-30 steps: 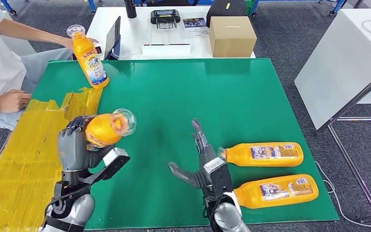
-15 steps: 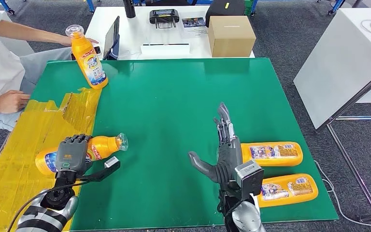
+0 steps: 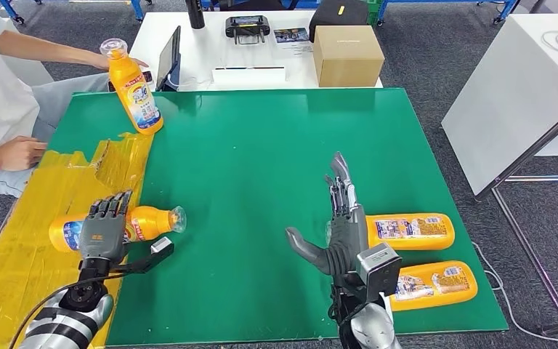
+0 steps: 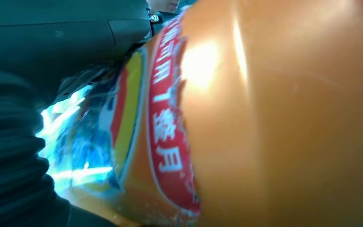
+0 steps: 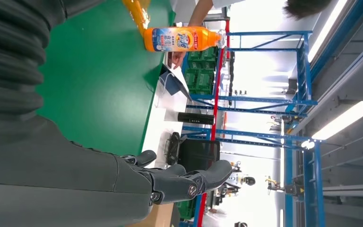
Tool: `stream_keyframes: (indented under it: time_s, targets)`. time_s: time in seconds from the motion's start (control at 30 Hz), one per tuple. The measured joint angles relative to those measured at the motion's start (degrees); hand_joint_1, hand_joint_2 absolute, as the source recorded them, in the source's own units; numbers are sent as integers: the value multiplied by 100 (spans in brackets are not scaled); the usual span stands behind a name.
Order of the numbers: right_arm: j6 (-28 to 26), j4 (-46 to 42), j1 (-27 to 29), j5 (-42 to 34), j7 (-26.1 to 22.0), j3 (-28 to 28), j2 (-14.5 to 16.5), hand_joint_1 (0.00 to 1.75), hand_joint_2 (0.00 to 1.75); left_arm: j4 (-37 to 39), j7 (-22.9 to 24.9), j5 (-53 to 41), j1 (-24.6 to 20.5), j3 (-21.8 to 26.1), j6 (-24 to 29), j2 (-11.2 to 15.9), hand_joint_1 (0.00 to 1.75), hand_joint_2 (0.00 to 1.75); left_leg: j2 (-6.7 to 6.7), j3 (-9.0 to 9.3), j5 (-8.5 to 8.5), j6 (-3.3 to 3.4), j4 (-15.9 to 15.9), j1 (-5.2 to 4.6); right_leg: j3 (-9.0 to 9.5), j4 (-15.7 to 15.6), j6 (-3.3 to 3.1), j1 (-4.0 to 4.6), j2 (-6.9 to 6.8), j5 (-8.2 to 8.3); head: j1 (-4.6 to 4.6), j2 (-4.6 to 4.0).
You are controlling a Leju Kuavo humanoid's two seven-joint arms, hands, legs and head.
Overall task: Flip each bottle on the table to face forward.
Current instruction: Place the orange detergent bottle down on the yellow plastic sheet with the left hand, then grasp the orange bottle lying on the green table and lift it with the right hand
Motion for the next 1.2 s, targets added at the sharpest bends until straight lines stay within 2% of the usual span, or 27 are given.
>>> stream_keyframes:
  time_s: [0.17, 0.43, 0.77, 0.9, 0.97, 1.03, 1.13, 1.2]
  targets:
    - [-9, 0, 2, 2, -23, -1, -2, 0, 175, 43, -204, 105, 25, 157, 198, -90, 0, 175, 0, 2, 0, 0, 1, -1, 3, 0, 0, -1, 0, 0, 0, 0]
    - [-127, -1, 46, 89, -146, 1, -33, 0, 175, -719, -1671, 1401, 448, 626, 442, -544, 0, 175, 1, -8, -1, 0, 2, -3, -6, -1, 1, -3, 0, 0, 1, 0]
    - [-275, -60, 124, 177, -235, -2, -48, 0, 175, -1712, -2217, 2132, 812, 879, 443, -896, 0, 175, 2, -8, -2, 0, 1, 0, -9, 0, 0, 0, 0, 0, 0, 0]
    - [-436, -113, 150, 276, -284, -2, -63, 0, 175, -2249, -2744, 2427, 1008, 1099, 443, -1124, 0, 175, 2, -10, -2, 0, 1, -1, -9, -1, 1, -1, 0, 0, 0, 0]
    - [-643, -132, 162, 521, -311, -3, -85, 0, 175, -2557, -3187, 2913, 1110, 1263, 437, -1292, 0, 175, 1, -12, -2, 0, 1, -3, -10, -1, 1, -3, 0, 0, 1, 0]
    - [-917, -144, 167, 1080, -224, -4, -136, 0, 175, -2891, -3510, 3849, 1240, 1350, 295, -1434, 0, 175, 2, -13, -3, 1, 1, -4, -11, -2, 1, -4, 0, 0, 1, 0]
    - [-1140, -147, 167, 1992, 38, -7, -295, 0, 175, -3437, -3656, 5457, 1489, 1315, -256, -1527, 0, 175, 5, -13, -5, 1, 2, -4, -14, -2, 1, -4, 1, 0, 0, 0]
    - [-1167, -151, 167, 2206, 114, -14, -392, 0, 175, -3738, -3677, 5868, 1618, 1301, -455, -1550, 0, 175, 1, -13, -4, 1, 2, -4, -14, -3, 1, -3, 0, 0, -1, 0]
